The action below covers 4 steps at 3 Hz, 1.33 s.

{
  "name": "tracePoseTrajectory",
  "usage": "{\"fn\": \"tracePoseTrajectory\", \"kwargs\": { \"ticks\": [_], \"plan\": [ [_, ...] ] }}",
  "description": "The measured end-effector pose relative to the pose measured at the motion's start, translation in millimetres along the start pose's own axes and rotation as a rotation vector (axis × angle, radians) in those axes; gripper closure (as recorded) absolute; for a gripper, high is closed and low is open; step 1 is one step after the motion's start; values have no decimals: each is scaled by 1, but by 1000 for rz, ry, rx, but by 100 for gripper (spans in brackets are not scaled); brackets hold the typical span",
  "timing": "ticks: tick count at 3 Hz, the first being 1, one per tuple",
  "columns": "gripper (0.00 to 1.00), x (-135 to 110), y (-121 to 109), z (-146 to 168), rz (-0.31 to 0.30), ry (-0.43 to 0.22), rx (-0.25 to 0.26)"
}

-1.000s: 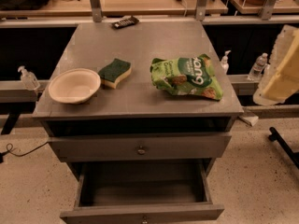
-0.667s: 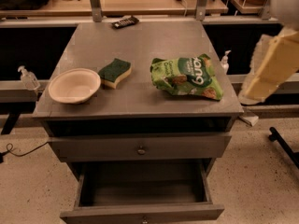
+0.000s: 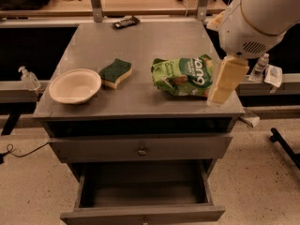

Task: Place green rice chip bag into middle drawer

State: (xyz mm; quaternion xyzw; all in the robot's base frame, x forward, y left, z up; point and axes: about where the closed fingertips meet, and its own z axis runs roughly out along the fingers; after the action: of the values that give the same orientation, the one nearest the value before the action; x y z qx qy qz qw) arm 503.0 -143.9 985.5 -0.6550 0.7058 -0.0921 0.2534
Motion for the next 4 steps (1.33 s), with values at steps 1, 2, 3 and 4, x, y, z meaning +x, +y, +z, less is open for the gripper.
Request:
{"fn": "tracePoseTrajectory", "kwargs": {
  "ticks": [1, 2, 3, 4],
  "plan": [
    [0, 17, -27, 95, -10, 51, -92],
    [0, 17, -27, 95, -10, 51, -92],
    [0, 12, -38, 115, -37, 68, -81],
    [0, 12, -50, 137, -61, 97, -68]
  ]
}}
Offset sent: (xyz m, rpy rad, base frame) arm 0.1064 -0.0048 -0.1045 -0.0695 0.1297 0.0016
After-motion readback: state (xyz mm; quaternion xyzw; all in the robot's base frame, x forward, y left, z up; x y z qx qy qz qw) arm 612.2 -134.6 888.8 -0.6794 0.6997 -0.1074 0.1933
